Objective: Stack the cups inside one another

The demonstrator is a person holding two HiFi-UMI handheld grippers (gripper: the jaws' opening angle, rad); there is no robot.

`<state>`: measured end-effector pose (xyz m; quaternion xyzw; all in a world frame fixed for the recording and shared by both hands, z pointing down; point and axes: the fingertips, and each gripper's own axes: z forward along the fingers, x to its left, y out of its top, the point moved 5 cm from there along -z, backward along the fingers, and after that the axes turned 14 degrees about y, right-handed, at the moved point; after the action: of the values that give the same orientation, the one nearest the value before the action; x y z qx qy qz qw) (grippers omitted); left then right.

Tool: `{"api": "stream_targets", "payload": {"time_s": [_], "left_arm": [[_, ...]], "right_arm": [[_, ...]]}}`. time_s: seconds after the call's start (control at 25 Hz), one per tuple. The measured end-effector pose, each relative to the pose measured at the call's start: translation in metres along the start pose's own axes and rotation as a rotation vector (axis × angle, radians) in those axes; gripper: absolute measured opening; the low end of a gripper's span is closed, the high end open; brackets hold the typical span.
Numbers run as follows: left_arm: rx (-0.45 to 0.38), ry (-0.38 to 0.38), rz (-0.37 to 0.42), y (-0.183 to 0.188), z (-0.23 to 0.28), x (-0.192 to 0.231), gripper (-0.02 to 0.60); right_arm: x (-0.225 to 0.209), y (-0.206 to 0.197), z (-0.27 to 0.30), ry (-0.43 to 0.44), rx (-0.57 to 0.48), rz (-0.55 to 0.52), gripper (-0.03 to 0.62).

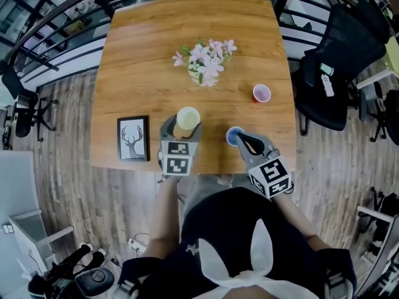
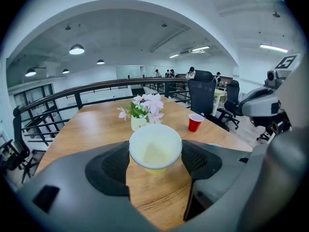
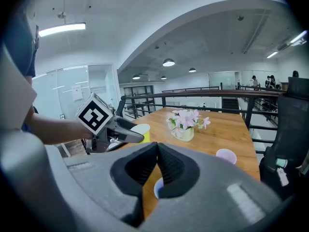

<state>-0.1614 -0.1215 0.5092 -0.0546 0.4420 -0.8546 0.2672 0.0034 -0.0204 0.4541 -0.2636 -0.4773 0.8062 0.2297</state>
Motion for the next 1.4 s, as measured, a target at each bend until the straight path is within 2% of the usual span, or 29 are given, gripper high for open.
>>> {"api": "stream_targets", "payload": {"time_s": [0.68,1.4], "left_arm": [[-0.085,0.047,0.008,0.036,-0.009,-0.022,0.351],[-0.089,-0.009,0.049,0.062,-0.004,-0.067,0.351]], "right_arm": [[-0.028,-0.003,-0.035,0.022,-0.009,-0.025,-0.002],[-0.055,-0.015,-0.067,-0.02,-0.031,0.003,-0.002]]}}
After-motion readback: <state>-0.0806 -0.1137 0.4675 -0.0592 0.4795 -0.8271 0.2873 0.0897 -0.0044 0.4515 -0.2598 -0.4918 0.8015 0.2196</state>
